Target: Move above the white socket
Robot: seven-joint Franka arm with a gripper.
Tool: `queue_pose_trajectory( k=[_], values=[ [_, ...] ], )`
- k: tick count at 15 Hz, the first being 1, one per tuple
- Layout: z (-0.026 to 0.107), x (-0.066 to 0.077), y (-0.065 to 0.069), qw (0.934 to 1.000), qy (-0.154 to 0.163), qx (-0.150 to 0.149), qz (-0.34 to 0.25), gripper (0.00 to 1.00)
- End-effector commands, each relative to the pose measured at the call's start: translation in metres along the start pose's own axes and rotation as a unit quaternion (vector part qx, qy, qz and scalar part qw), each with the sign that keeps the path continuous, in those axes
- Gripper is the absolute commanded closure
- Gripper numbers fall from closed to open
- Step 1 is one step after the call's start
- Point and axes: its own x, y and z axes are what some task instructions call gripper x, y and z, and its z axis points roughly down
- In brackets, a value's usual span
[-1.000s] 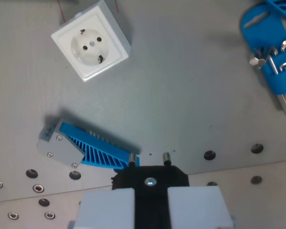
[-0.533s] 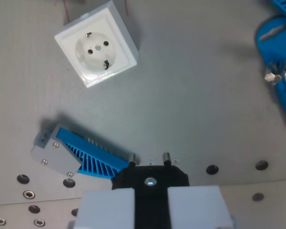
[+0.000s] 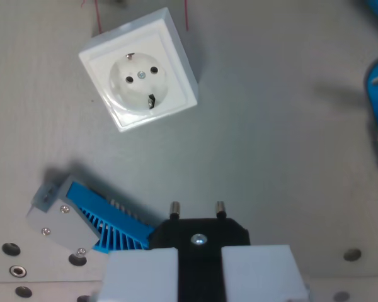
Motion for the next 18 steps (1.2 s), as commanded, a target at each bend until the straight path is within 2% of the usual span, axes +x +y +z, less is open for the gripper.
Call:
queue_pose_trajectory(
  k=[1, 12, 18],
  values=[
    [0.015, -0.002, -0.004, 0.9957, 0.046, 0.016, -0.079, 1.0],
    [0.067, 0.006, -0.02, 0.9894, 0.052, 0.014, -0.135, 1.0],
    [0.088, 0.009, -0.026, 0.9871, 0.051, 0.013, -0.151, 1.0]
  ],
)
